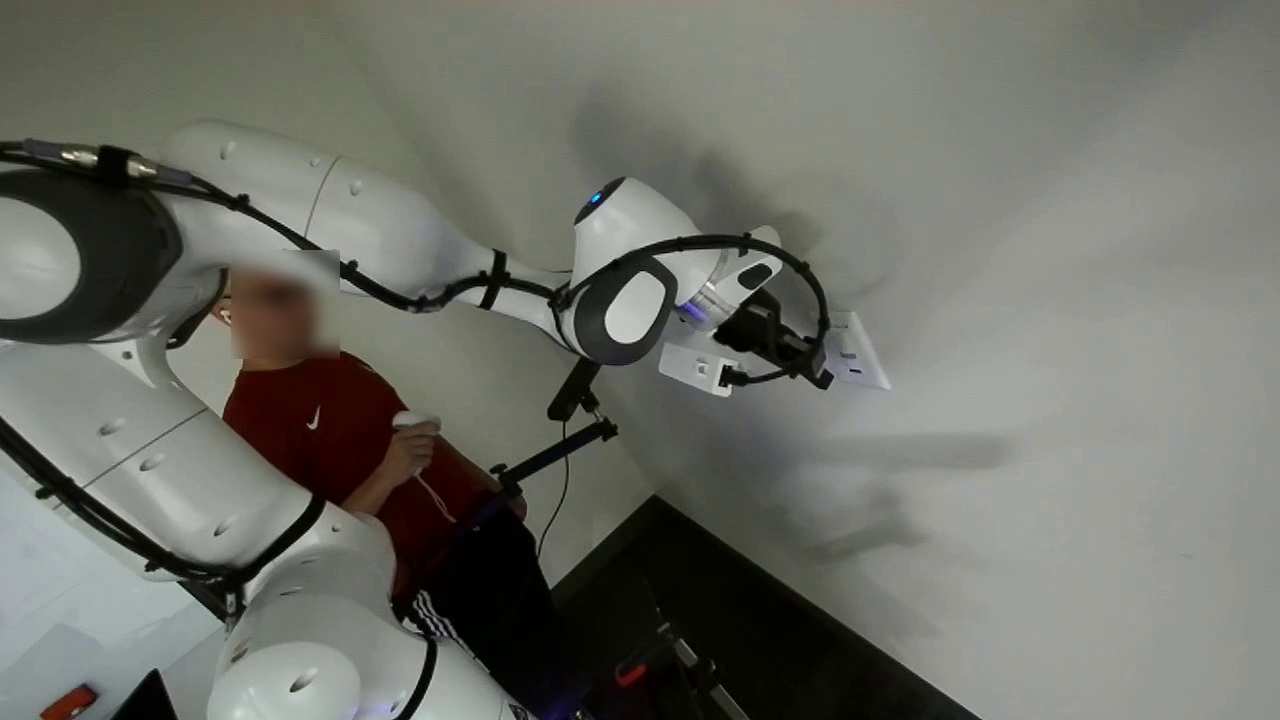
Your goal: Press the switch
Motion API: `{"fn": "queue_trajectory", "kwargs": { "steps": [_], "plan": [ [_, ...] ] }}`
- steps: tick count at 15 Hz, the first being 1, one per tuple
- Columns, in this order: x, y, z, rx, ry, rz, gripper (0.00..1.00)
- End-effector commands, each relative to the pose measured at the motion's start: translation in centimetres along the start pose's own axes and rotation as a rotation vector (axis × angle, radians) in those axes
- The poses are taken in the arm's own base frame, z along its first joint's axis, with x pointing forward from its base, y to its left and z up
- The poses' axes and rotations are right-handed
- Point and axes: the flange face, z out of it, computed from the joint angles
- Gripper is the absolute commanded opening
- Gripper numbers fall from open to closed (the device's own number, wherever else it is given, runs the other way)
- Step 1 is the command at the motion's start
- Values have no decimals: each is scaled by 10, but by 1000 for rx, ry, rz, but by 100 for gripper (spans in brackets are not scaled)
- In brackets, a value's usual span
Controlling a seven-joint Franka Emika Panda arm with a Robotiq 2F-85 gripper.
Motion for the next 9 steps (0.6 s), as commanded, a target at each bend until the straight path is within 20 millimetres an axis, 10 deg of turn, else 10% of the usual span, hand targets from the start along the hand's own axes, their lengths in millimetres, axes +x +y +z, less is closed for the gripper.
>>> {"fn": "queue_trajectory", "kwargs": {
  "steps": [1, 9],
  "plan": [
    [-3, 0, -14, -23, -20, 4, 0],
    [-5, 2, -22, -39, -35, -8, 0]
  ]
}}
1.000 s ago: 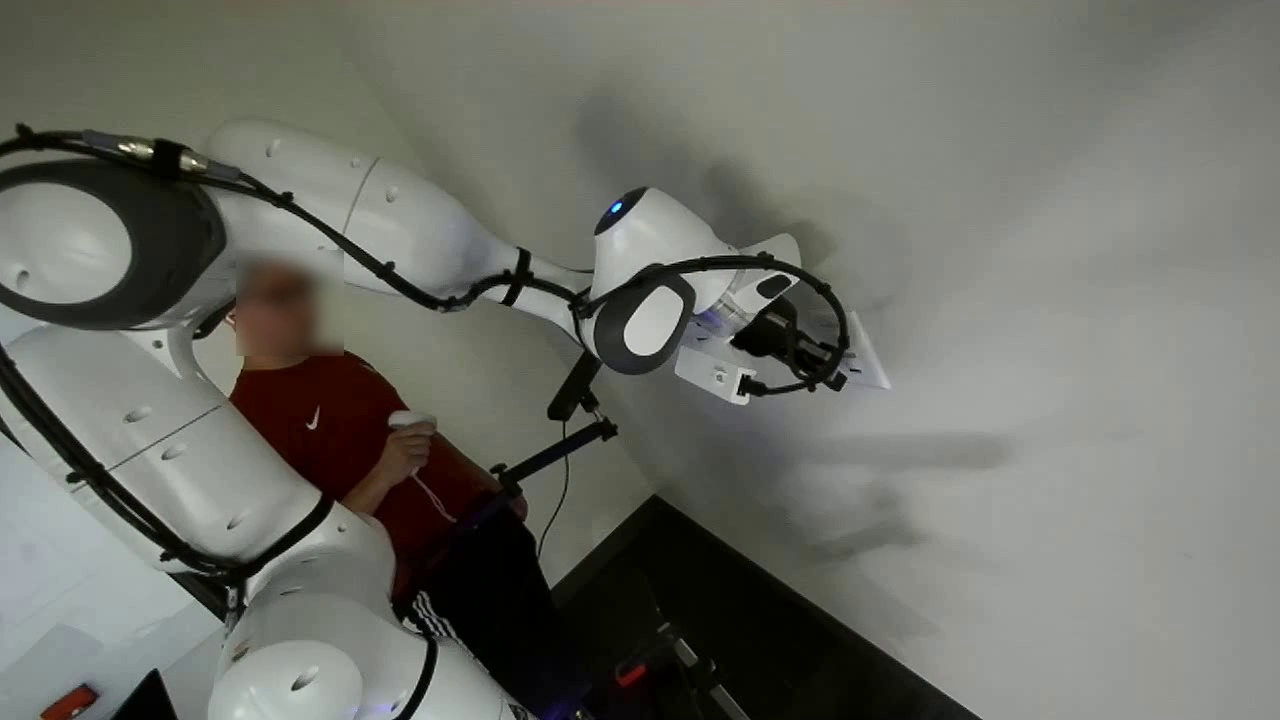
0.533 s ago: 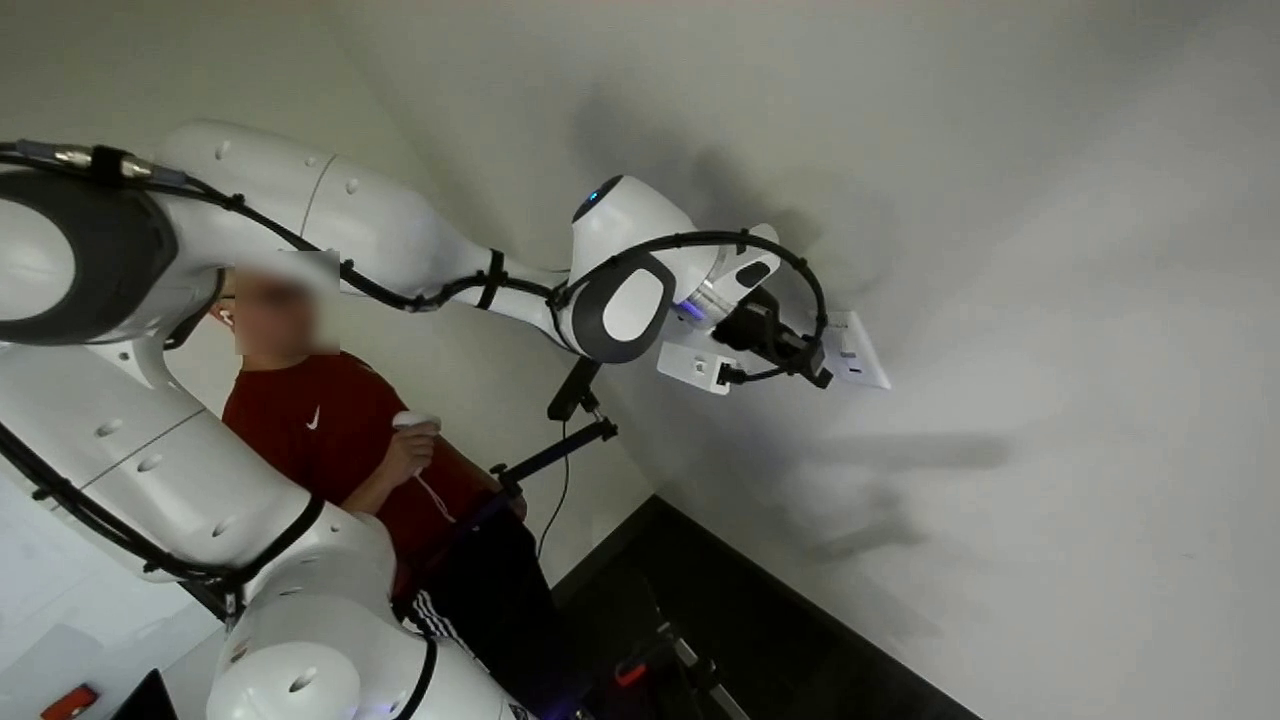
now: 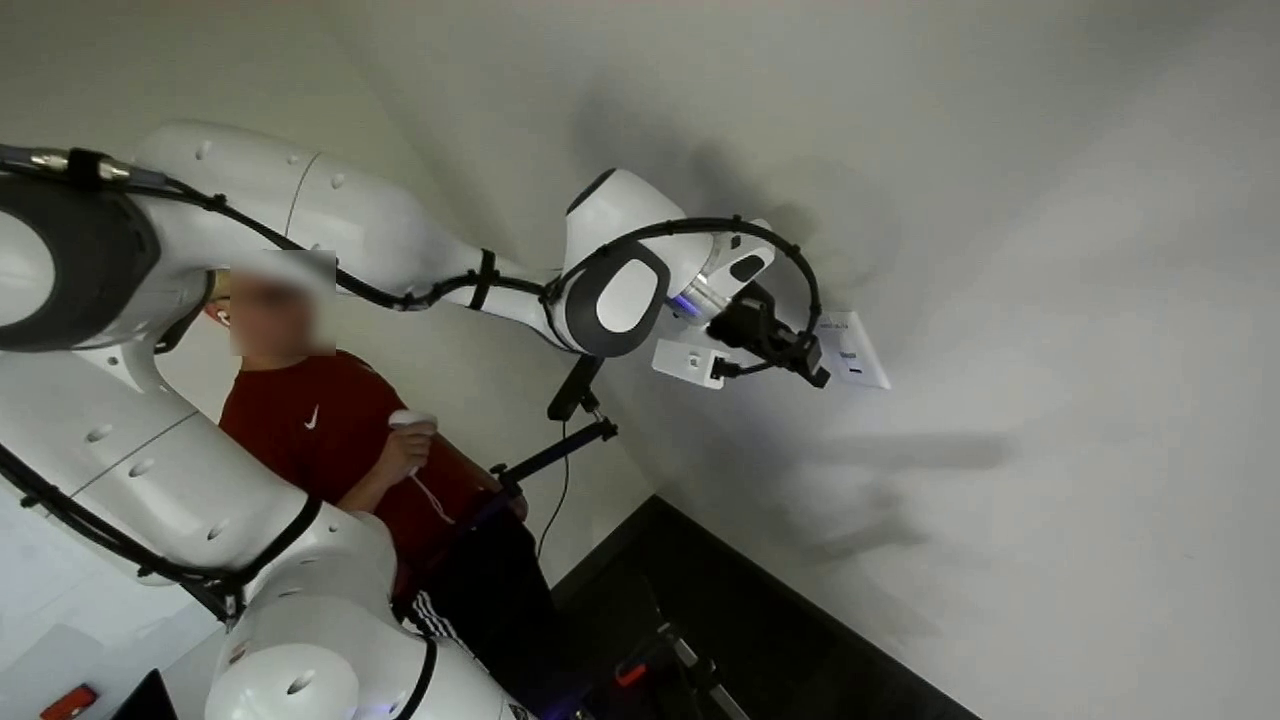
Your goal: Press the switch
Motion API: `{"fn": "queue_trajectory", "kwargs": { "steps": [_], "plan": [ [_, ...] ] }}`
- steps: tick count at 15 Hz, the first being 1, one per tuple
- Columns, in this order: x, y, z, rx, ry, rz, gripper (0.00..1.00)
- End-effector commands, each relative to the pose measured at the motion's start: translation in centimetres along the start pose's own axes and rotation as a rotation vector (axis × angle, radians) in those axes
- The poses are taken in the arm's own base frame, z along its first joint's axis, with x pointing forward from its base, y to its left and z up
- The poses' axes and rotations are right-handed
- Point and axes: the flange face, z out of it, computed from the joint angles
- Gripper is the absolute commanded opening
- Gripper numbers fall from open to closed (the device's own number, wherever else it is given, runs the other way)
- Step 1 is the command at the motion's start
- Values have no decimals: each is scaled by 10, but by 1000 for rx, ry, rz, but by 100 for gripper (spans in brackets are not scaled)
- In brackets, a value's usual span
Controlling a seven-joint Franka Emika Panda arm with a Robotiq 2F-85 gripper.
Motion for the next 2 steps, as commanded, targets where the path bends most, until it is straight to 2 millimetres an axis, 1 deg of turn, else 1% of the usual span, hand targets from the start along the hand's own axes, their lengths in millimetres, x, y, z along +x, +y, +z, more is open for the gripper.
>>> {"fn": "queue_trajectory", "kwargs": {
  "steps": [1, 2],
  "plan": [
    [-5, 0, -12, -14, -25, 12, 0],
    [-5, 0, -13, -17, -26, 12, 0]
  ]
}}
